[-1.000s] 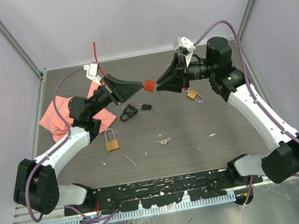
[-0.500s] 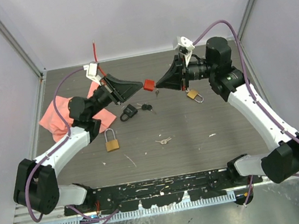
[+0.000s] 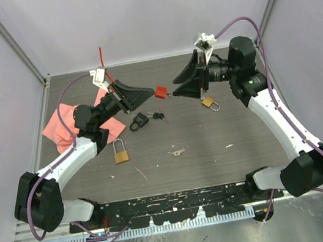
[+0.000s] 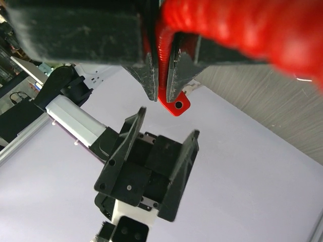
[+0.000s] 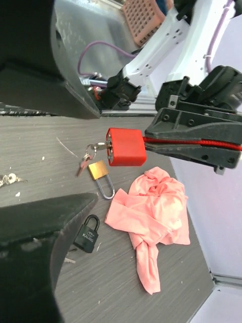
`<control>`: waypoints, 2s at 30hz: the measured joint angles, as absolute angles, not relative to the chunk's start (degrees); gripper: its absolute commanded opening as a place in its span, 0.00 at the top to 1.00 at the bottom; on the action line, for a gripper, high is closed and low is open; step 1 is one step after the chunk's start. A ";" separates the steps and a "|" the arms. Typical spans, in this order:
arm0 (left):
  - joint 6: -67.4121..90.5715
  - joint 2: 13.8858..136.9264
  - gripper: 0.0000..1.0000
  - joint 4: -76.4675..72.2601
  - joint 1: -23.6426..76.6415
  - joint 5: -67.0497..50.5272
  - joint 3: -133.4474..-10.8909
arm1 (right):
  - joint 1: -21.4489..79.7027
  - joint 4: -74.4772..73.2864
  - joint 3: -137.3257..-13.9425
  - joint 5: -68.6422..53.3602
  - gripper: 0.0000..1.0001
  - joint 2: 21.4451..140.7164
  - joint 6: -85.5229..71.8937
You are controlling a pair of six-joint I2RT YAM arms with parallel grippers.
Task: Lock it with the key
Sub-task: Adjust the lock.
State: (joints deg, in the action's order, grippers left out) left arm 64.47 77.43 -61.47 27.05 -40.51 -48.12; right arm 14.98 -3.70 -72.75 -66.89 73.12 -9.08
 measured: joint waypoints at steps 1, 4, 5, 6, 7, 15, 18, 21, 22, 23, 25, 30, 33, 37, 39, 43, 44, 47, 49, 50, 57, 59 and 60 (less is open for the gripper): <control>64.07 77.34 1.00 -61.47 27.05 -40.53 -48.12 | 14.06 -2.22 -72.62 -67.46 0.24 73.12 -11.16; 63.13 76.99 1.00 -61.47 27.07 -40.95 -48.12 | 12.45 6.04 -70.30 -68.25 0.12 72.75 -19.49; 62.57 76.88 1.00 -61.49 27.16 -41.15 -48.12 | 12.32 9.82 -68.51 -68.40 0.10 72.53 -23.40; 61.91 76.75 1.00 -61.47 27.31 -41.41 -48.12 | 12.38 13.80 -66.61 -68.53 0.10 72.40 -27.53; 61.12 76.60 1.00 -61.47 27.55 -41.65 -48.12 | 12.47 17.93 -64.69 -68.51 0.09 72.42 -31.92; 51.88 75.18 1.00 -59.79 30.70 -42.96 -48.51 | 17.47 33.54 -60.71 -68.23 0.14 76.31 -51.79; 50.06 75.18 1.00 -59.53 30.89 -42.89 -48.51 | 19.18 36.18 -60.71 -68.31 0.19 76.42 -54.83; 49.28 75.18 1.00 -59.77 30.89 -42.65 -48.51 | 19.42 38.11 -60.71 -68.42 0.26 76.42 -57.12; 48.90 75.18 1.00 -59.81 30.89 -42.48 -48.51 | 19.40 38.61 -60.71 -68.45 0.29 76.42 -57.76; 48.66 75.18 1.00 -59.86 30.89 -42.26 -48.51 | 19.40 39.11 -60.69 -68.49 0.31 76.42 -58.48; 48.36 75.18 1.00 -59.96 30.89 -41.93 -48.51 | 19.35 40.27 -60.58 -68.60 0.37 76.42 -59.79; 48.05 75.05 1.00 -60.60 30.92 -41.52 -48.51 | 19.25 41.85 -60.20 -68.71 0.48 76.42 -61.95; 47.24 74.04 1.00 -60.38 31.00 -40.80 -48.49 | 19.20 42.30 -60.18 -68.82 0.50 76.42 -62.74; 46.41 72.62 1.00 -60.36 30.98 -39.31 -48.49 | 19.18 42.59 -60.18 -69.21 0.50 76.42 -63.20; 45.87 72.27 1.00 -60.18 30.96 -38.68 -48.49 | 19.18 42.78 -60.18 -69.38 0.50 76.42 -63.22; 45.56 72.25 1.00 -59.66 30.96 -38.17 -48.49 | 19.18 42.87 -60.18 -69.54 0.50 76.42 -63.22; 45.56 72.25 1.00 -59.53 30.96 -38.15 -48.49 | 19.18 42.87 -60.18 -69.54 0.50 76.42 -63.22; 45.58 72.25 1.00 -59.46 30.96 -38.17 -48.49 | 19.18 43.00 -60.20 -69.54 0.50 76.42 -63.42; 45.65 72.25 1.00 -59.51 30.96 -38.17 -48.49 | 19.18 43.83 -60.23 -69.54 0.51 76.53 -64.29; 45.65 72.25 1.00 -59.53 30.96 -38.17 -48.49 | 19.18 44.45 -60.25 -69.54 0.52 76.64 -64.88; 45.71 72.25 1.00 -59.53 30.96 -38.17 -48.49 | 19.18 46.96 -60.53 -69.49 0.59 77.54 -67.20; 45.76 72.25 1.00 -59.53 30.96 -38.20 -48.49 | 19.18 47.16 -60.53 -69.49 0.64 77.71 -67.46; 45.80 72.27 1.00 -59.55 30.96 -38.20 -48.49 | 19.18 47.18 -60.53 -69.47 0.67 77.78 -67.55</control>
State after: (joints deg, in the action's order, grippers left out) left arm 45.80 72.27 -59.55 30.96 -38.20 -48.49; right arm 19.18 47.18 -60.53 -69.47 77.78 -67.55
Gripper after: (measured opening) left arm 0.043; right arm 0.405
